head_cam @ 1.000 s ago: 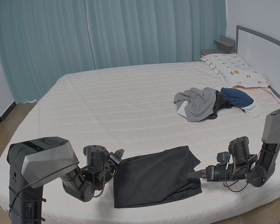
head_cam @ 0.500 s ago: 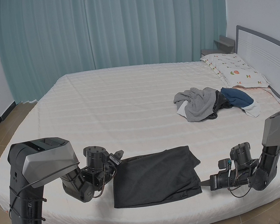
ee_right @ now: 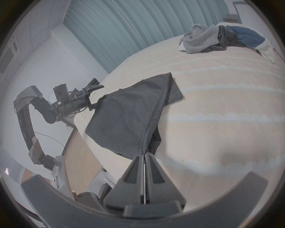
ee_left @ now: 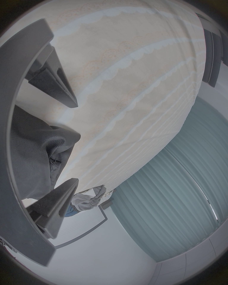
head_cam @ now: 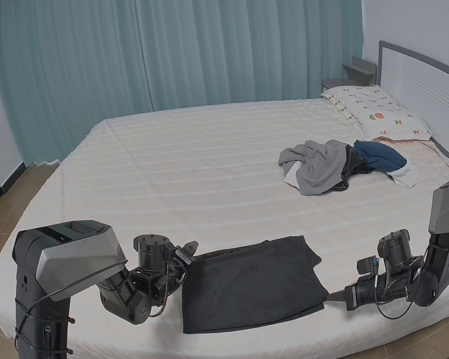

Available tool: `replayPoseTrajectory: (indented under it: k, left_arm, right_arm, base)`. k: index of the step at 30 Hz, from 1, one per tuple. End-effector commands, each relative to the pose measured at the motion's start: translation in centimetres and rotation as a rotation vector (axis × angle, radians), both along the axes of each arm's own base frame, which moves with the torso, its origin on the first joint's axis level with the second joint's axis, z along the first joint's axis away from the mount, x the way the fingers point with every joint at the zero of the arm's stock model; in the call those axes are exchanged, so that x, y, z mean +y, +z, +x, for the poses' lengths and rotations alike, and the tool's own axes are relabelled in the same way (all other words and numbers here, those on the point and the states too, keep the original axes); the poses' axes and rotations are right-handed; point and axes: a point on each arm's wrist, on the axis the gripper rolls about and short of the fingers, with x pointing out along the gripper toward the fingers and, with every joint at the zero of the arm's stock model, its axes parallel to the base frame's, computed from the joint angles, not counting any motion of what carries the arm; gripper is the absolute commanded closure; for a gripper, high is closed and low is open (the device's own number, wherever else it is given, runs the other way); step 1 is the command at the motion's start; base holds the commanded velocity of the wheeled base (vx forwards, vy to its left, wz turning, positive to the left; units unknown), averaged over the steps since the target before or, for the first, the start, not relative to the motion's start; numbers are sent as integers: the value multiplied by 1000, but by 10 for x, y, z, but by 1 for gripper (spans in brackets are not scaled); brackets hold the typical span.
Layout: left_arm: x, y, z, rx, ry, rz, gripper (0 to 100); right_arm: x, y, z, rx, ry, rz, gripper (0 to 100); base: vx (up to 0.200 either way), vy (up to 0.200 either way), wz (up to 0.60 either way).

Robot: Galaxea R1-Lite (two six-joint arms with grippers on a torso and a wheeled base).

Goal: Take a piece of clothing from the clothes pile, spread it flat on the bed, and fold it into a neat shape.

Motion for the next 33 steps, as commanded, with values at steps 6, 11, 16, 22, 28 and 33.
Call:
replayPoseTrajectory:
  k: [6, 11, 16, 22, 28, 33]
  left_arm:
    - [0, 0, 0, 0, 1, 0, 0]
    - [0, 0, 0, 0, 1, 0, 0]
    - [0, 0, 0, -1, 1, -1, 0]
    - [0, 0, 0, -1, 1, -1, 0]
    - [0, 1, 1, -4, 2, -5, 0]
    - [0, 1, 1, -5, 3, -7, 0]
  right_arm:
    - [0, -2, -2, 5, 10, -11, 100]
    - [-1, -6, -2, 15, 11, -17, 100]
    - [-2, -13, -3, 7, 40, -52, 0]
    - [-6, -1, 18, -72, -11, -34, 0]
    - [10, 8, 69, -32, -205, 196, 0]
    - [24, -11, 101, -12, -339, 257, 0]
  base:
    - [0, 0, 0]
    - [0, 0, 0]
    - [0, 0, 0]
    - [0, 0, 0]
    - [0, 0, 0]
    - [0, 0, 0]
